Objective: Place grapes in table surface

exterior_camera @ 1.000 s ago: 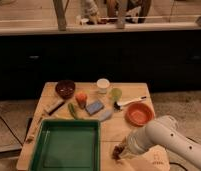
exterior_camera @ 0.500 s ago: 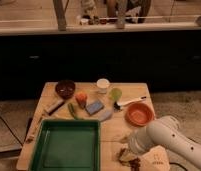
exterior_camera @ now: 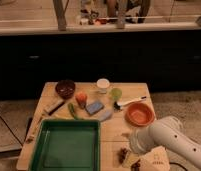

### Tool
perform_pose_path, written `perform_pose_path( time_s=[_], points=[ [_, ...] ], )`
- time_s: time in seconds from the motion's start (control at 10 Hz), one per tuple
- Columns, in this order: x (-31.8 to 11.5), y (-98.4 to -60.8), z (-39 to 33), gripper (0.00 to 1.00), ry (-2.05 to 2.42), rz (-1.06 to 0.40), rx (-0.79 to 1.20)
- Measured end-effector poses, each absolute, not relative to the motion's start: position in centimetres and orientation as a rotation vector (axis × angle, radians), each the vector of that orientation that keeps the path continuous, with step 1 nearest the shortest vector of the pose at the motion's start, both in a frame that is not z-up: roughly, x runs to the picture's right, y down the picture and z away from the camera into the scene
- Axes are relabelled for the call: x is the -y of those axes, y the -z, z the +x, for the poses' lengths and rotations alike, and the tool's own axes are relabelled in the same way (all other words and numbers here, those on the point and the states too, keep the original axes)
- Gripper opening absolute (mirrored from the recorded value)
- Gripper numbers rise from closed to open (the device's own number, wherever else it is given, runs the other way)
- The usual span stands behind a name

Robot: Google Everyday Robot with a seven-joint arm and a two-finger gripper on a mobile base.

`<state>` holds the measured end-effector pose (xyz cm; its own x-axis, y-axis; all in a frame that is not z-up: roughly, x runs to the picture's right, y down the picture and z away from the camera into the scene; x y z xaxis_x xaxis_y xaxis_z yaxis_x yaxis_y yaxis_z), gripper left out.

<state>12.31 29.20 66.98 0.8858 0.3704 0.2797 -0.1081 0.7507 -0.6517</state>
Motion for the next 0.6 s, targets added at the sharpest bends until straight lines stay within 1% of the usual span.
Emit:
perform_pose_path(
  time_s=[0.6],
  points=[
    [-29.27,-67.05,12.3,0.8,-0.269,-0.671,0.408]
  ],
)
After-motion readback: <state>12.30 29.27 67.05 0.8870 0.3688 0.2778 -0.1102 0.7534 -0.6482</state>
